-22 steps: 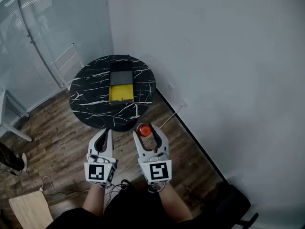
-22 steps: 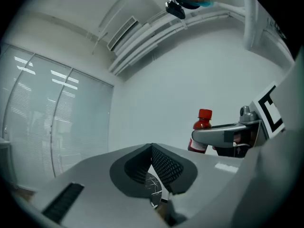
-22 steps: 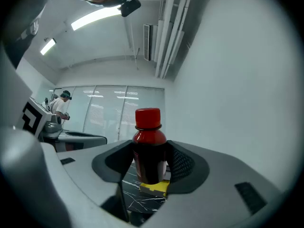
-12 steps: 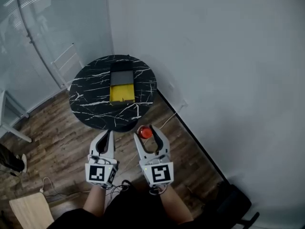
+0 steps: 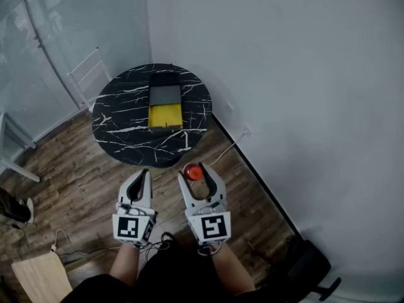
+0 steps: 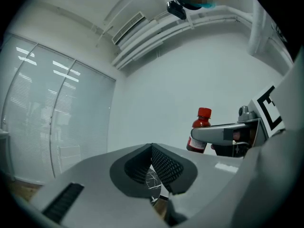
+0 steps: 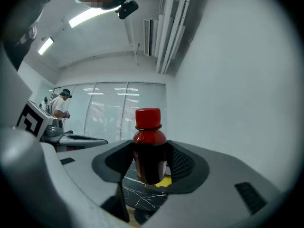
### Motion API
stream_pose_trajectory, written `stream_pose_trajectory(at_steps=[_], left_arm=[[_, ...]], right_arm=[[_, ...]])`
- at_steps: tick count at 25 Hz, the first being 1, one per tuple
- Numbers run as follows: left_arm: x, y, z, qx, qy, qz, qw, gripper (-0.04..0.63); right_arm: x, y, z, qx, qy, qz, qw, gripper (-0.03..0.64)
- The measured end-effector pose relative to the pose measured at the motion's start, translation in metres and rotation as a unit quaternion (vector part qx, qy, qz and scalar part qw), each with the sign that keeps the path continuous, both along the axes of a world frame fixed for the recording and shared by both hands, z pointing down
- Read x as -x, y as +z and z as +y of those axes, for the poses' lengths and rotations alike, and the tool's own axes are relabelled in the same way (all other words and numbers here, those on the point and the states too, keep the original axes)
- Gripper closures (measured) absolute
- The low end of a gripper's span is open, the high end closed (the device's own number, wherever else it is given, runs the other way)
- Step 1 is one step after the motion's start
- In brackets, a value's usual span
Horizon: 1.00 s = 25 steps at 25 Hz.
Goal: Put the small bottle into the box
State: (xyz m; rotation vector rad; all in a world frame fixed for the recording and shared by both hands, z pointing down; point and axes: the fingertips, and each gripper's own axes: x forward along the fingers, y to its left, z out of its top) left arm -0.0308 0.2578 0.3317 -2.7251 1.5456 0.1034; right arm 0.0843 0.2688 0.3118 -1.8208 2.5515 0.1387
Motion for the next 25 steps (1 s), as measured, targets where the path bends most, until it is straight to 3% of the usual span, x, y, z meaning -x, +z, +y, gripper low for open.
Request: stream_pose_trajectory(at_steps=[12, 25], left_arm=[[0.066, 0.014, -0.023, 0.004, -0.003, -0.009, 0.9999, 0.597], [0.047, 0.021, -0.090, 0.019, 0.011, -0.003, 0.9998, 0.597]], right_arm=[[0.047, -0.001, -0.028, -0.009, 0.011, -0.001, 1.000, 0.408], [0.040, 0.002, -0.098, -0.008, 0.007, 0.006, 1.000, 0.408]])
